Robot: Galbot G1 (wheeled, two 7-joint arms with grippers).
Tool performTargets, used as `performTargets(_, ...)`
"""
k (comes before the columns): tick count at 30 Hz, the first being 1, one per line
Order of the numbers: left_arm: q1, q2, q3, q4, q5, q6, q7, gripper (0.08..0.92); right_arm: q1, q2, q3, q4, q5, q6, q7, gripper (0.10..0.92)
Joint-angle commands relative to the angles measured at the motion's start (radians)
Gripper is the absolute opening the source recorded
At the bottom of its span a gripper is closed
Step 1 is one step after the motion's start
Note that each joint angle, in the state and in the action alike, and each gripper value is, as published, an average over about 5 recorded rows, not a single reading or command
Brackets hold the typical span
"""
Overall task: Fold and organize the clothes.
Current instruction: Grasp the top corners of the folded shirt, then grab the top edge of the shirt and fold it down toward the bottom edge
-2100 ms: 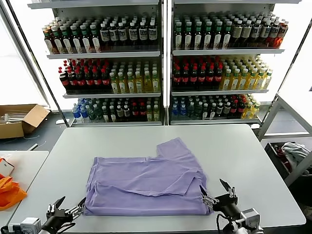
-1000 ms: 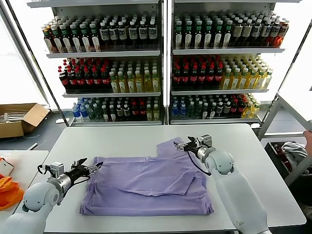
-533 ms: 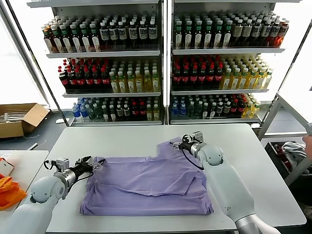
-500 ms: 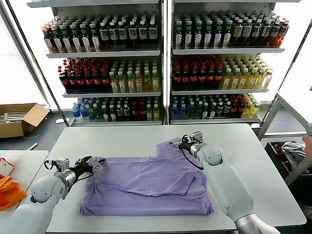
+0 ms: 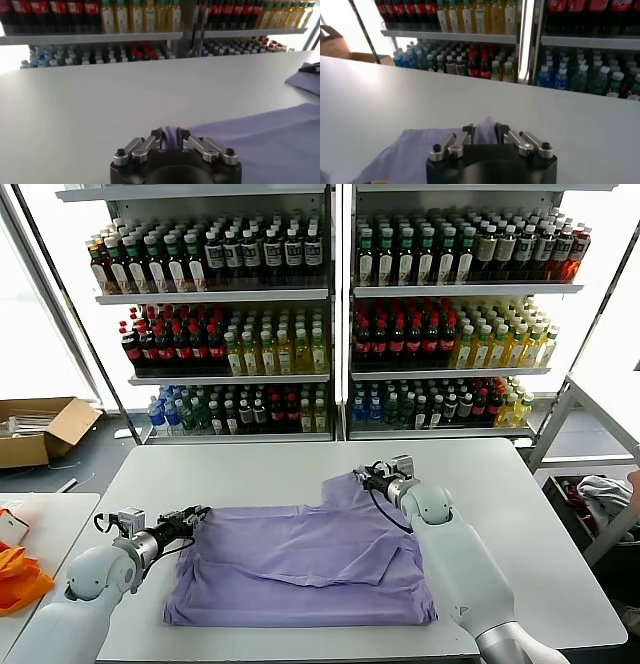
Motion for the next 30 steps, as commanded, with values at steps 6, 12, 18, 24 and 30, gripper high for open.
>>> performTargets(6,0.035,0.001,-0.011,-0.032,-0.009,-0.008,-0.008,0.094,-0.012,0.005,0.012,0.041,0.040,-0.005,0.014,0.110)
performTargets(12,0.031,0.001,-0.023,-0.058,-0.037,-0.059,-0.056,0.087,-0.040,0.007,0.050,0.138,0.151,-0.005,0.046,0.108)
performTargets(18,0.123,-0.007,-0.088,-0.212,-0.062,-0.085,-0.101,0.087,-0.164,-0.001,0.094,0.360,0.231,-0.006,0.098,0.108)
performTargets(24,0.245,0.000,-0.153,-0.358,-0.078,-0.093,-0.127,0.087,-0.306,-0.040,0.145,0.616,0.284,-0.006,0.135,0.108)
performTargets(30,0.362,-0.007,-0.215,-0.476,-0.082,-0.074,-0.153,0.087,-0.498,-0.111,0.215,0.856,0.332,-0.007,0.158,0.108)
